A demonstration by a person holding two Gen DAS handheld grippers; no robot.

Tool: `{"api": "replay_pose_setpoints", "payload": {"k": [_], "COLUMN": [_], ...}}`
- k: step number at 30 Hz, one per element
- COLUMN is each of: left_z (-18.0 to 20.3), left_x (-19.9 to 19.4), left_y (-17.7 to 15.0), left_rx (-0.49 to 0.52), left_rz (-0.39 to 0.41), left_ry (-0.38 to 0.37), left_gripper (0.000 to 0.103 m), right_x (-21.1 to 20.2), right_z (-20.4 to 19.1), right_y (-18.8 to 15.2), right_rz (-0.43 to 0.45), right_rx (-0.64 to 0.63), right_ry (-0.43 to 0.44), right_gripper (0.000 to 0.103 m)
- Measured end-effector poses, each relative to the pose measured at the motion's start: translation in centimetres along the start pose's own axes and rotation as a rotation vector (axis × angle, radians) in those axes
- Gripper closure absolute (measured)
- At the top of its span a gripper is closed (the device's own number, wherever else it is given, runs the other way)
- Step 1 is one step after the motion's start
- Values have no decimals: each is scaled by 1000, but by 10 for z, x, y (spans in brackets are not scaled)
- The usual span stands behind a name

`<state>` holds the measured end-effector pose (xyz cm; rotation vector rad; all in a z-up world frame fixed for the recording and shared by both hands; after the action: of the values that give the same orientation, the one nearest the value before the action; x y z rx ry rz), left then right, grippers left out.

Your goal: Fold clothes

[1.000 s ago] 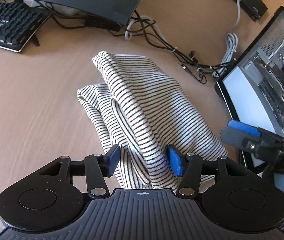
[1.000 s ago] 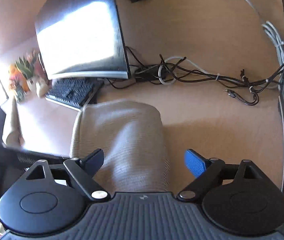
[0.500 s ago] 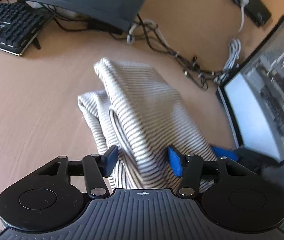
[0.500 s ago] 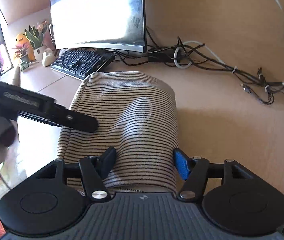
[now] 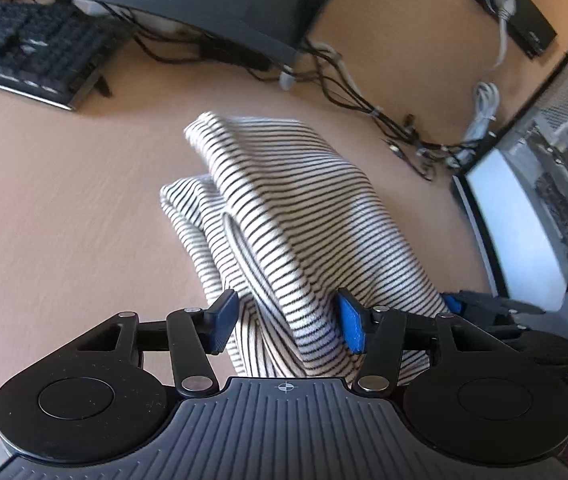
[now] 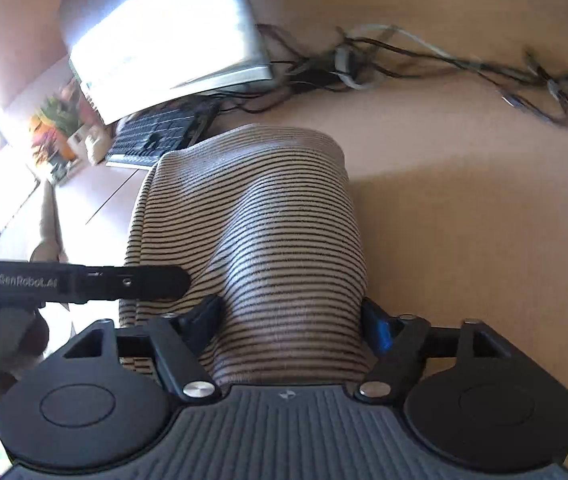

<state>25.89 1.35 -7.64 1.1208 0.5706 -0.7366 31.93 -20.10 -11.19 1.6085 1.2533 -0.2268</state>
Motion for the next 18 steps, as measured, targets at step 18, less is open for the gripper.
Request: {"api": "replay_pose_setpoints", "payload": {"k": [18], "left_z": [-139], "left_x": [-26], "left_y": [40], "left_rx": [-88], "left_rz": [101], "left_ry": [140], "left_gripper": [35], "right_x": [126], "right_z": [-128], "right_y": [55], "right_rz": [-21], "right_rx": [-212], "right_ry": [10], "right_gripper": [28]}}
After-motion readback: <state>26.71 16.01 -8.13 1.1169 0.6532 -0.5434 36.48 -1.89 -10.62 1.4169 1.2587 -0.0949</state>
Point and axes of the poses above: each gripper's, at about its wrist camera, not at the fingertips, and x roughly the way its jaws point, z to its right, y to its top, the point moved 5 cm from there along x, roughly the way its jaws point, and after that the axes turned 6 degrees about x, right-handed, at the moved point
